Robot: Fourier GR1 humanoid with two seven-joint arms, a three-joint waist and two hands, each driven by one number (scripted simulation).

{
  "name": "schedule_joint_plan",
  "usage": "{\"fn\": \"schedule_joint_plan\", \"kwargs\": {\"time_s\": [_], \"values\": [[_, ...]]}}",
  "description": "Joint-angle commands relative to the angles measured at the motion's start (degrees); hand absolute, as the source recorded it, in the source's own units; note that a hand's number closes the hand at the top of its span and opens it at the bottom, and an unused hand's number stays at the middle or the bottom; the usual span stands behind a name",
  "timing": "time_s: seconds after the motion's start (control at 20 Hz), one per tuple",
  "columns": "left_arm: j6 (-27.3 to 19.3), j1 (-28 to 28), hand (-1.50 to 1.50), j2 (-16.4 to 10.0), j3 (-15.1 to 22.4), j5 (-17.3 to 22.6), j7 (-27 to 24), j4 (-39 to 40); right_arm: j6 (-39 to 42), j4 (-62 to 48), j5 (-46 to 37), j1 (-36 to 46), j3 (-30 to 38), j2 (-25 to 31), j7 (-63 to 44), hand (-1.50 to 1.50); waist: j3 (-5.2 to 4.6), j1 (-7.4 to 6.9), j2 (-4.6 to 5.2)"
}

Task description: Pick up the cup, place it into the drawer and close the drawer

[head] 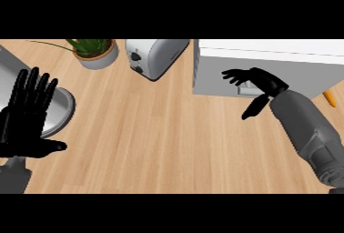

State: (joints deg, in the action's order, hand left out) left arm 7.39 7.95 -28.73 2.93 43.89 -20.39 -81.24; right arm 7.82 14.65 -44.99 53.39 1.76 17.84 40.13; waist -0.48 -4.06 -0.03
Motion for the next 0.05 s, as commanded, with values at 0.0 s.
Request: {"fn": "schedule_joint_plan", "kwargs": {"time_s": [0.0], "values": [[1.5, -1.8, -1.5, -0.2, 0.3, -1.2, -1.2, 0.3, -3.3, -3.7, 0.5, 4.6, 2.6, 2.4, -7.6, -1.5, 0.64, -1.27, 1.99]]}}
